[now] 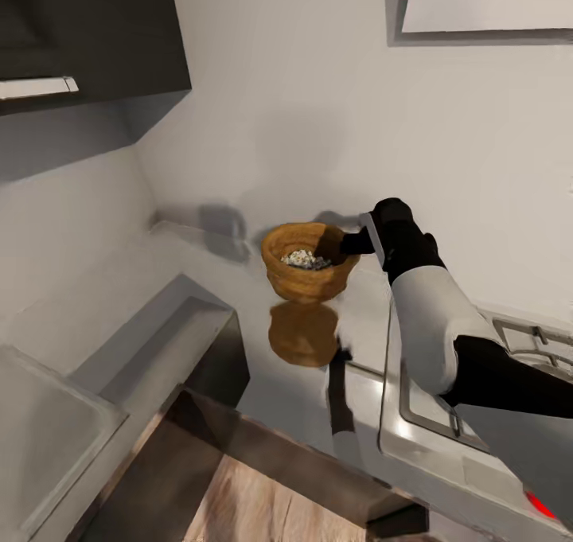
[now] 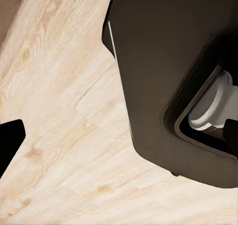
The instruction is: In the kitchen, take the popcorn bag from the countertop, put it into the microwave, and heat it until the popcorn is cooked so the cooked popcorn ends up inside the bag.
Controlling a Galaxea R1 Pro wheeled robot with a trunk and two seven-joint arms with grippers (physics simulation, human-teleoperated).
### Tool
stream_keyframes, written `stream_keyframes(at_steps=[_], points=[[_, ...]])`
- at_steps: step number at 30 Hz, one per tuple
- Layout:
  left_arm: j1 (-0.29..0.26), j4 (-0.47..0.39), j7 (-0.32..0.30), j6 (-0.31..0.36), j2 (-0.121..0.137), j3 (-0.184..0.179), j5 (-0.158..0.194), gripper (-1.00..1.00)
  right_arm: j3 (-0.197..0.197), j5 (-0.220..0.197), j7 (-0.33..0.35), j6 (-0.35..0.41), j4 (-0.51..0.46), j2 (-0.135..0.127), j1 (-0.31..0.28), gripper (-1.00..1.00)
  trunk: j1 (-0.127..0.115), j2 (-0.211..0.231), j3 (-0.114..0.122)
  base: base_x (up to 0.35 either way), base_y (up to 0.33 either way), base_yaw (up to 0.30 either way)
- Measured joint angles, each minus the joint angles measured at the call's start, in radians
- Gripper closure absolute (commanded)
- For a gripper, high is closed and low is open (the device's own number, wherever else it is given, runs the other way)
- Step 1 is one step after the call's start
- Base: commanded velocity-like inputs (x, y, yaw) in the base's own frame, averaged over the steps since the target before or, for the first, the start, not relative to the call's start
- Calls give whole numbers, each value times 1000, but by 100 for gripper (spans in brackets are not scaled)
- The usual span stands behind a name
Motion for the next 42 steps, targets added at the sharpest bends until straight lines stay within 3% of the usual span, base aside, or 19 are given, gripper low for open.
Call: stream_keyframes(at_steps=[10,15,23,29,34,42], points=[[0,0,0,0,1,0,0,-100,3,17,1,0,13,-2,-13,100,0,0,0,-345,0,0],[0,0,0,0,1,0,2,-100,4,28,3,0,92,-6,-88,100,0,0,0,-345,0,0],[0,0,0,0,2,-1,38,-100,-2,22,7,0,103,3,-100,100,0,0,0,-345,0,0],[0,0,0,-1,2,-1,38,-100,3,23,6,0,90,3,-100,100,0,0,0,-345,0,0],[0,0,0,0,2,-1,39,-100,-1,28,4,0,-17,3,-100,100,0,0,0,-345,0,0],[0,0,0,0,2,-1,37,-100,4,25,2,0,-24,3,-99,100,0,0,0,-338,0,0]])
